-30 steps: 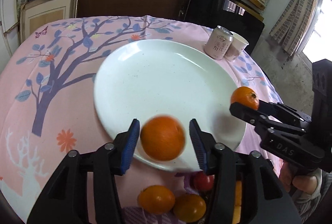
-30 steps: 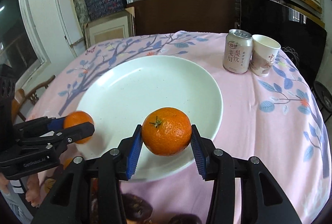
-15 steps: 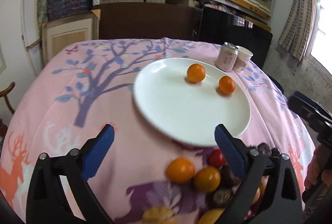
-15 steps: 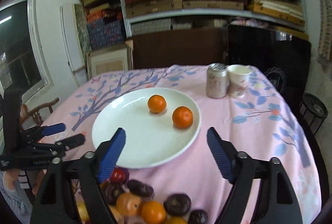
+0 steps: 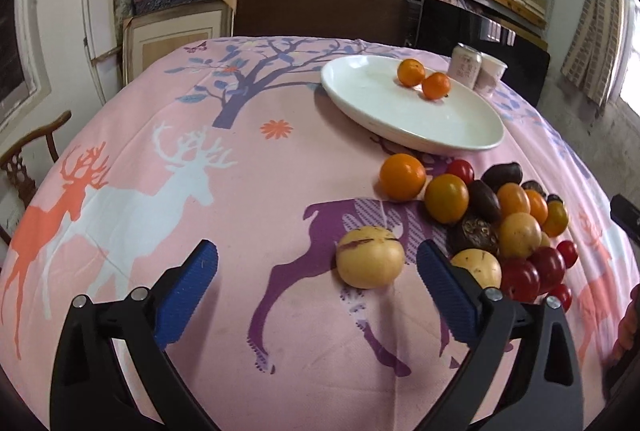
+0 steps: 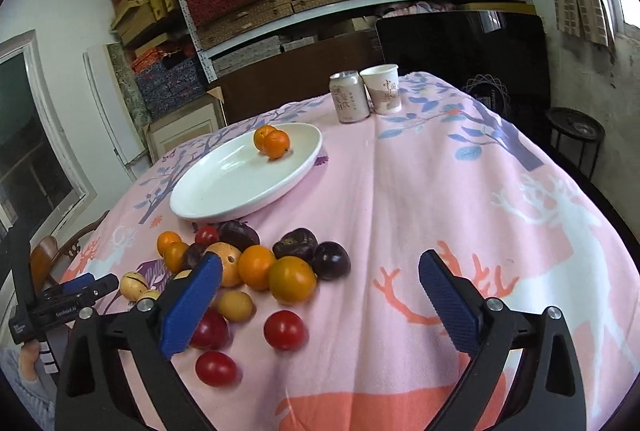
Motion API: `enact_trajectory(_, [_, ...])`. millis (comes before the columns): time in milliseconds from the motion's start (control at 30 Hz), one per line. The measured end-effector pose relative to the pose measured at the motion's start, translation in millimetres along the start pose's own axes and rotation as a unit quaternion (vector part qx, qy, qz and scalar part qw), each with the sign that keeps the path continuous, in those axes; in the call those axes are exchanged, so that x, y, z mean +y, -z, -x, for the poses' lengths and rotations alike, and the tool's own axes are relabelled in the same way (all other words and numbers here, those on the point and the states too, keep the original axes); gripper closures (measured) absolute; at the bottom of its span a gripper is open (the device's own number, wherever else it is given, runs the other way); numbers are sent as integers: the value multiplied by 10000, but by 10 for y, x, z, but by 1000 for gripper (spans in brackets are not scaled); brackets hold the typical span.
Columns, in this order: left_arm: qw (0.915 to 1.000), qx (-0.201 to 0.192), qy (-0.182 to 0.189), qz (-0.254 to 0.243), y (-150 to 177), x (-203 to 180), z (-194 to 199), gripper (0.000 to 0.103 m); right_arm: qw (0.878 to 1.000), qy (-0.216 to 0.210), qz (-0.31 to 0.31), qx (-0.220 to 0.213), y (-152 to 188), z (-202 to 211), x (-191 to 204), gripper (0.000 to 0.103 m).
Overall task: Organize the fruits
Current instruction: 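Grasp a pale yellow fruit with the left tool while the right grasps a red tomato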
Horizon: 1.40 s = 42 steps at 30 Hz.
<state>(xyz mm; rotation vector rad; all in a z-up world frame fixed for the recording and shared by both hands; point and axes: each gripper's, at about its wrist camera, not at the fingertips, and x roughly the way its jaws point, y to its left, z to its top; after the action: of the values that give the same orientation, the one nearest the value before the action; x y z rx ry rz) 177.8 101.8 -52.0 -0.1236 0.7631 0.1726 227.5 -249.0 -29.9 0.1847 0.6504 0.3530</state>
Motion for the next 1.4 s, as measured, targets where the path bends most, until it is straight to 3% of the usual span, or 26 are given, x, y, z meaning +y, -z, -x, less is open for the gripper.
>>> enact_trajectory(200, [9988,389,197,-240,-5,-132,-183,5,9996,122,91,229,60,-100,25,4])
enact_trajectory(400, [9962,795,333,-99,-20,-112,-375,5,9984,285,-9,493,79,-203,-27,3])
enact_trajectory(567, [9988,439,205,78,-92,-16,-303,5,9964,357,-310,703,96,-277,-144,3])
enact_trajectory(833, [9990,409,161,-24,-108,-23,-294,6,9968,282,-159,736,126,-270,-105,4])
enact_trajectory(867, [9990,416,177,-64,-106,-35,-297,12,9965,283,-125,777,128,-285,-101,4])
enact_trajectory(900, [9987,447,227,-98,-97,-45,-301,25,9964,252,-83,810,134,-295,-90,6])
enact_trajectory(933, [9978,497,412,-138,-97,-59,-314,29,9964,231,-43,820,138,-297,-76,11])
enact_trajectory(1067, [9965,584,522,-280,-65,-128,-333,45,9956,31,239,900,170,-309,34,25])
enact_trajectory(1300, [9958,688,537,-275,-50,-143,-377,45,9893,-104,772,1236,282,-377,253,56])
enact_trajectory(1400, [9958,695,506,-308,-48,-156,-380,45,9857,-119,1005,1345,319,-413,350,60])
